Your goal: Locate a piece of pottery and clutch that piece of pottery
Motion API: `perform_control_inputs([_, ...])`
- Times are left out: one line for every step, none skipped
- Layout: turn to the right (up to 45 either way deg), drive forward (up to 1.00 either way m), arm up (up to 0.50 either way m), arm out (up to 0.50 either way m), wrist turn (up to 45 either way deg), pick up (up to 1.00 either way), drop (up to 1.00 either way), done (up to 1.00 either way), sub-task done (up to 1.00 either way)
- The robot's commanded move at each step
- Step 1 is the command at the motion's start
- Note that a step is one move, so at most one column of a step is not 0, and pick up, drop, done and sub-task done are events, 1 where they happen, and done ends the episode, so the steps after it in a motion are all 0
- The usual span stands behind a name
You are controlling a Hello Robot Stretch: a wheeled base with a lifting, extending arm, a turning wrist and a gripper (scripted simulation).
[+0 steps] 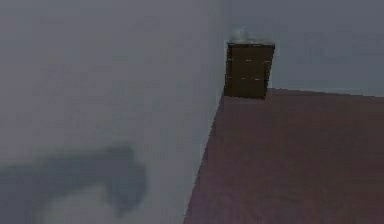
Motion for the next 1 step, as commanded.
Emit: perform_control_inputs([45.0, 0.00, 0.00, 0.00, 0.0, 0.00, 0.00, 0.00, 0.00])
